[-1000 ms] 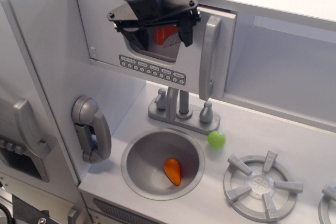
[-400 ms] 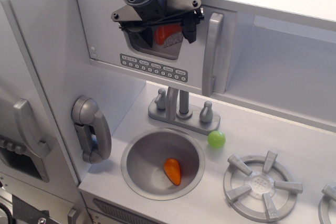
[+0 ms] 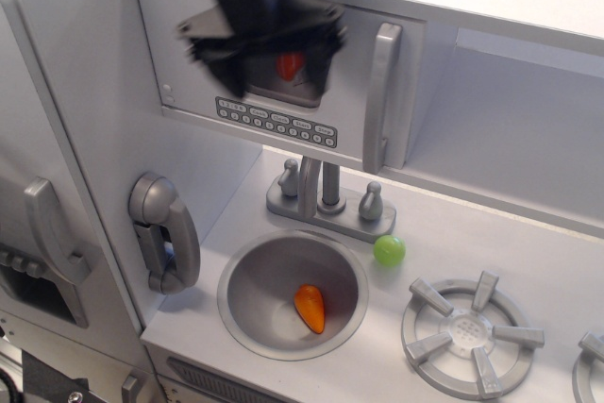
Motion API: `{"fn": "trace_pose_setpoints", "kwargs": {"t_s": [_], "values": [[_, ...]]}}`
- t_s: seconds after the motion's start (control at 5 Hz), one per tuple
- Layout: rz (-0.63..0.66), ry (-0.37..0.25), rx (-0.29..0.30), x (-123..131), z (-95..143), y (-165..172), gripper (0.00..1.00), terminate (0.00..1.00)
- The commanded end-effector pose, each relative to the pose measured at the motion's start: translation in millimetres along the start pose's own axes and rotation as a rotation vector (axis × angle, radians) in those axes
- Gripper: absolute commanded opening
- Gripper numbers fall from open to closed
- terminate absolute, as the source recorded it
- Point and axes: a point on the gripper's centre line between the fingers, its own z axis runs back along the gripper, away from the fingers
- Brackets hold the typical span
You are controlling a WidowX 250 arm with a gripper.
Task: Close microwave
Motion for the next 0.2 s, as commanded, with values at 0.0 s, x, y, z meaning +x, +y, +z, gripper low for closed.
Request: {"fn": "trace_pose_setpoints", "kwargs": {"t_s": [0.0], "values": [[-0.051,0.094,0.024,-28.0,41.3,45.7,1.0,1.0]]}}
